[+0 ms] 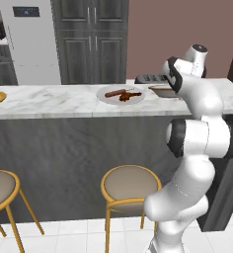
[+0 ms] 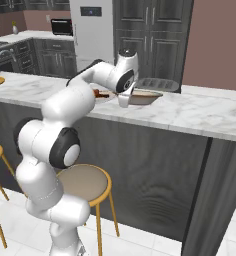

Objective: Take the smaller bowl and place it next to the appetizer plate on the dining counter , and place the larger bowl next to the plate with cooked food.

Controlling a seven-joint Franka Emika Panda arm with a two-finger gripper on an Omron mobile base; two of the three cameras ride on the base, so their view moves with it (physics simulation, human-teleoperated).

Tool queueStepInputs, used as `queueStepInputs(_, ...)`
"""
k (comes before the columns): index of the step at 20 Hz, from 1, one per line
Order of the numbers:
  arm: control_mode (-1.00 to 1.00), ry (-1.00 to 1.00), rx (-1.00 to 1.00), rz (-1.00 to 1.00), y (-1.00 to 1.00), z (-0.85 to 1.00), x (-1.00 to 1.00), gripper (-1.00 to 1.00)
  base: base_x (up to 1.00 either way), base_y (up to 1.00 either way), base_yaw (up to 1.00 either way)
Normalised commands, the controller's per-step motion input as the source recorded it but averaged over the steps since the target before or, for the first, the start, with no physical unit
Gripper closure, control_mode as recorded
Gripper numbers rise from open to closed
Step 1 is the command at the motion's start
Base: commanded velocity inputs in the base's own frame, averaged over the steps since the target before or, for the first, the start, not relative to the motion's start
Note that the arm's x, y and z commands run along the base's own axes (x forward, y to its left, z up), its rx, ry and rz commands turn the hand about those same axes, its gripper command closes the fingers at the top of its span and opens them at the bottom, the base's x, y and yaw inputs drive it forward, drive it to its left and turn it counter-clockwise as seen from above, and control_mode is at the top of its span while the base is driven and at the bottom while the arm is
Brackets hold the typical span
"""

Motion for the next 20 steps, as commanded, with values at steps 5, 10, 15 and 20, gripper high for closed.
queueStepInputs(5, -1.00, 0.07, 0.00, 0.00, 0.02, -0.41, 0.78, 1.00, 0.00, 0.00, 0.00)
queueStepInputs(10, -1.00, 0.09, 0.00, 0.00, 0.06, -0.37, 0.55, 1.00, 0.00, 0.00, 0.00)
queueStepInputs(15, -1.00, 0.08, -0.01, 0.00, 0.31, -0.17, 0.31, -1.00, 0.00, 0.00, 0.00)
queueStepInputs(20, -1.00, -0.06, -0.07, 0.00, 0.10, 0.45, -0.59, -1.00, 0.00, 0.00, 0.00)
